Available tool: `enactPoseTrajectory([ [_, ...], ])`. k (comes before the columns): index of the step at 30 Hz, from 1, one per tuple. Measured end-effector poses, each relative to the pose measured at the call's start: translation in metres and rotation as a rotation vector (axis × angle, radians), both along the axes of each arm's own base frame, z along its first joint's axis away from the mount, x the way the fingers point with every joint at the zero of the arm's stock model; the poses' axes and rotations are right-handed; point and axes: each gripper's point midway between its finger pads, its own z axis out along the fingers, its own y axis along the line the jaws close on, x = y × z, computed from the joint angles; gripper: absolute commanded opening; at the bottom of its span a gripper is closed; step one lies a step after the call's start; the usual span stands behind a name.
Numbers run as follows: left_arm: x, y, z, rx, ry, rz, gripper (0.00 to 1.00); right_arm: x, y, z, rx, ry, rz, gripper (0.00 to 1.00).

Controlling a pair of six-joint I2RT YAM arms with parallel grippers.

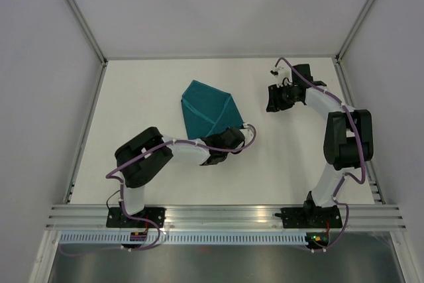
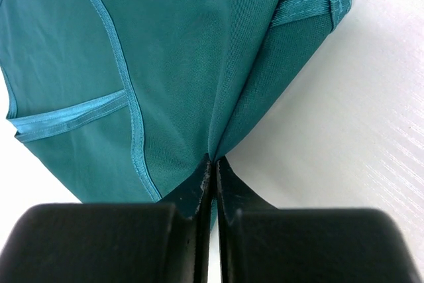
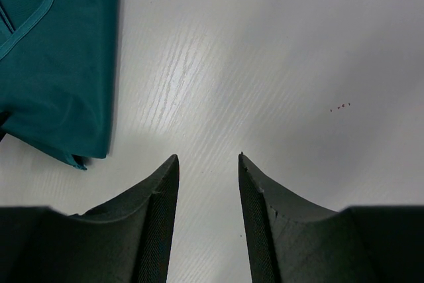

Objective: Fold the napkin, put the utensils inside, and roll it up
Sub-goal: Roll the napkin with the utensil

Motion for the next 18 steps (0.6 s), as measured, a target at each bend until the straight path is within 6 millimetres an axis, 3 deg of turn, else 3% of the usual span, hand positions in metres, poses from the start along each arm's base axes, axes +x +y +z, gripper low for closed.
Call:
enactPoseTrajectory([
  [8,0.003,-0.003,0.000,-0.021,0.056,-0.020,0.02,-0.007,0.000,0.005,-0.008,-0.031,0.036,0.47],
  [18,0.006,-0.007,0.000,-0.082,0.217,-0.073,0.02,-0.033,0.009,0.018,0.026,-0.117,0.155,0.48],
])
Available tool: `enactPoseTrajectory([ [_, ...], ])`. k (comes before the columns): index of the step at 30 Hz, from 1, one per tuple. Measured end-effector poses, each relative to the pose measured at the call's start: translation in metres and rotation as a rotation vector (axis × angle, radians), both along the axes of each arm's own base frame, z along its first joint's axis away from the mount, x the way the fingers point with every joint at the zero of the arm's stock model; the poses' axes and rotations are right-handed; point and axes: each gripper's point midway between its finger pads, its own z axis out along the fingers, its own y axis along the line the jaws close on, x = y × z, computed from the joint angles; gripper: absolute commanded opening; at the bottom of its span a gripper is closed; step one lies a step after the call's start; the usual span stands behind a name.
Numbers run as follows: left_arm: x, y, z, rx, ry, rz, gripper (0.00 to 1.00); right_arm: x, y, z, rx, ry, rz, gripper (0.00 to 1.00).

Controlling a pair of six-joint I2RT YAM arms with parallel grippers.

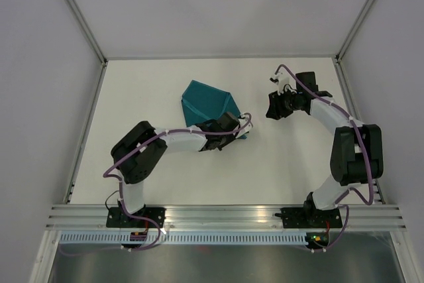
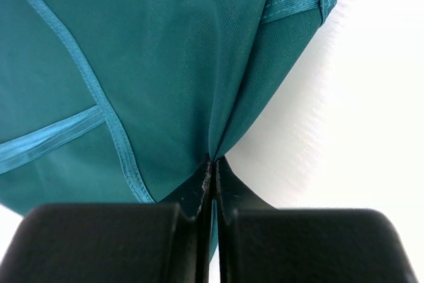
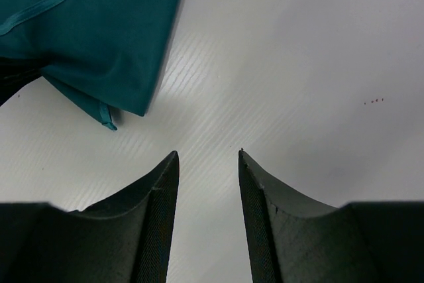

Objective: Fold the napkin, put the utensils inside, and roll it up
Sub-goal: Roll the napkin with the utensil

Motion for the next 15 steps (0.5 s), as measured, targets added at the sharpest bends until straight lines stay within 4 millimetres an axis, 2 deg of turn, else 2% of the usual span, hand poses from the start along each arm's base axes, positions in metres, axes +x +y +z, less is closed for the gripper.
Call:
enactPoseTrajectory([
  [10,-0.005,0.002,0.003,-0.101,0.218,-0.041,0.02,-0.035,0.015,0.015,0.032,-0.153,0.163,0.50],
  [15,-0.007,-0.003,0.007,-0.140,0.295,-0.060,0.02,-0.068,0.044,0.011,-0.003,-0.254,0.310,0.52],
])
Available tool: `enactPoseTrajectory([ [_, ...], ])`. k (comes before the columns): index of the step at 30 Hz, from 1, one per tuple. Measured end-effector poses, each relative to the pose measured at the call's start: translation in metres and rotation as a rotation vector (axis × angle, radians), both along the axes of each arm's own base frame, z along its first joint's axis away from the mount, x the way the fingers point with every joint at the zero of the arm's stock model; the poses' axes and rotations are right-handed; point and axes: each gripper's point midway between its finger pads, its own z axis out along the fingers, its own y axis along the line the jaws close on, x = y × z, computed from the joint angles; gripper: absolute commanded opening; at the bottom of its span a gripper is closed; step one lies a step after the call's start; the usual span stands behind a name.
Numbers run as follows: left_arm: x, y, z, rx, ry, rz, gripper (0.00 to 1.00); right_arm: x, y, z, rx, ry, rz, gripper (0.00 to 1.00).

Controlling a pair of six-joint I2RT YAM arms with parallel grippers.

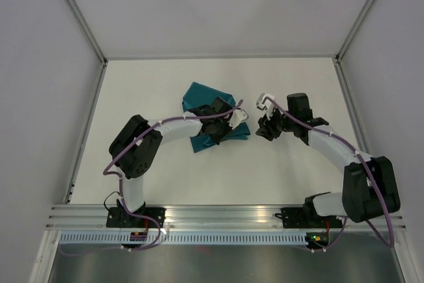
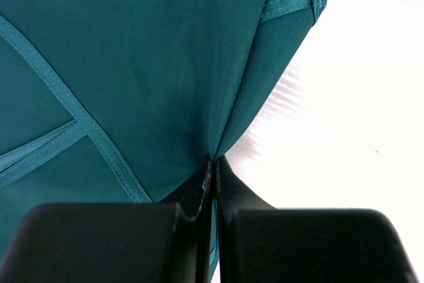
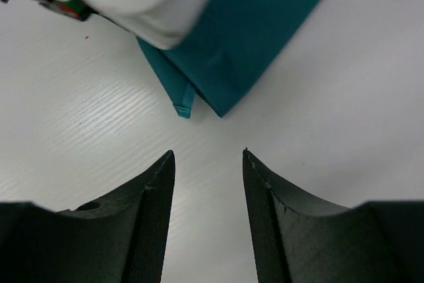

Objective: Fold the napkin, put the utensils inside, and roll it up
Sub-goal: Roll the napkin with the utensil

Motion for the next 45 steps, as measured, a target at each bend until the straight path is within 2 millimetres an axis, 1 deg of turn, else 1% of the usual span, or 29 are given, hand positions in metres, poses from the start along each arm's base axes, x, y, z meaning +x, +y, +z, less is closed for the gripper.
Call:
enactPoseTrajectory([
  [3,-0.004,-0.001,-0.002,-0.014,0.047,-0.010,0.02,-0.025,0.028,-0.006,-0.027,-0.081,0.105,0.54],
  [5,-0.008,-0.001,-0.003,-0.021,0.075,-0.015,0.02,-0.034,0.040,-0.009,-0.036,-0.121,0.148,0.54],
  [11,-0.013,0.002,-0.003,-0.044,0.137,-0.020,0.02,-0.040,0.057,-0.017,-0.066,-0.248,0.199,0.54],
  [18,-0.015,0.002,-0.007,-0.077,0.196,-0.019,0.02,-0.064,0.078,-0.040,-0.121,-0.379,0.299,0.54],
  [21,-0.016,0.002,-0.007,-0.088,0.212,-0.021,0.02,-0.069,0.090,-0.038,-0.128,-0.441,0.337,0.54],
  [24,-0.018,0.002,-0.007,-0.094,0.227,-0.024,0.02,-0.073,0.102,-0.037,-0.135,-0.503,0.373,0.54],
  [28,-0.021,0.001,-0.004,-0.107,0.258,-0.032,0.02,-0.076,0.115,-0.040,-0.154,-0.556,0.414,0.53],
  [35,-0.026,-0.001,0.001,-0.121,0.289,-0.044,0.02,-0.073,0.120,-0.052,-0.216,-0.609,0.460,0.53],
  [45,-0.035,-0.001,-0.004,-0.130,0.350,-0.056,0.02,-0.063,0.123,-0.069,-0.306,-0.682,0.495,0.54],
])
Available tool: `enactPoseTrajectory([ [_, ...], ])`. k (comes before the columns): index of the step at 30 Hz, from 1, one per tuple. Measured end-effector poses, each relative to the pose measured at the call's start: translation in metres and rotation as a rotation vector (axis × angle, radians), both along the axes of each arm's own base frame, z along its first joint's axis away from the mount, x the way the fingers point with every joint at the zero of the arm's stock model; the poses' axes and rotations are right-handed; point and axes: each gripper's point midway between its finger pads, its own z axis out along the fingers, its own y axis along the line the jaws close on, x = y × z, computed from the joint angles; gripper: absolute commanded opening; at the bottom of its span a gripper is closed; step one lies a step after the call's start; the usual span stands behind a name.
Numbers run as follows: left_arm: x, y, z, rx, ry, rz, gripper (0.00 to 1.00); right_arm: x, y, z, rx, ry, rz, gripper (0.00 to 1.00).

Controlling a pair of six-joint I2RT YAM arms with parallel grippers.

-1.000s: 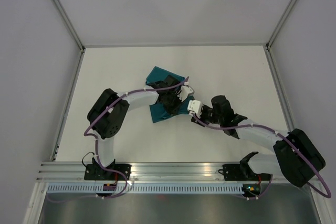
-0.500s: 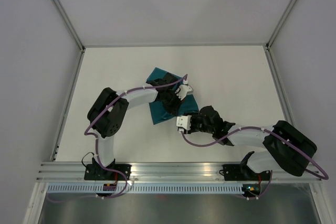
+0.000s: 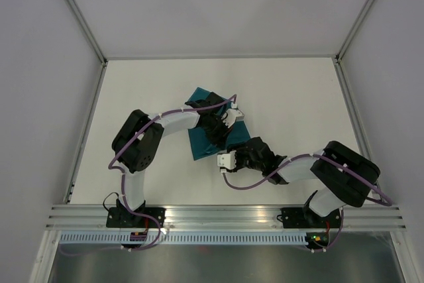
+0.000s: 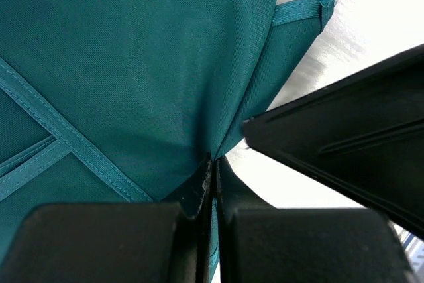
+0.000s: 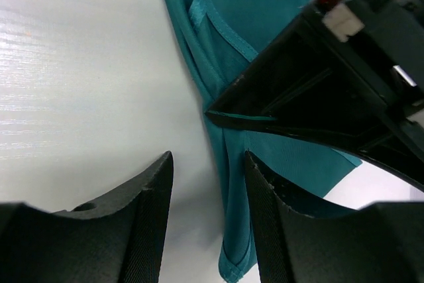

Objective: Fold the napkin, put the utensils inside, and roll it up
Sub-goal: Roll the napkin with the utensil

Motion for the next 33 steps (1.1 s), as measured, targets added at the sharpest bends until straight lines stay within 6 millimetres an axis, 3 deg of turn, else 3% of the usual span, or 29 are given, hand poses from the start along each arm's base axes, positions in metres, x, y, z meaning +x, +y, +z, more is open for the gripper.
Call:
enactPoseTrajectory([
  [13,-0.005,0.002,0.001,-0.006,0.040,-0.003,0.02,0.015,0.014,-0.004,-0.025,-0.158,0.007,0.53],
  [21,-0.008,0.006,0.000,-0.006,0.068,-0.001,0.02,0.018,0.018,-0.006,-0.045,-0.200,0.015,0.44],
  [31,-0.010,0.005,0.001,-0.009,0.080,-0.005,0.03,0.012,0.016,-0.013,-0.075,-0.178,0.044,0.01],
  [33,-0.012,0.004,0.001,-0.012,0.087,-0.008,0.07,0.010,0.016,-0.012,-0.081,-0.171,0.047,0.01],
])
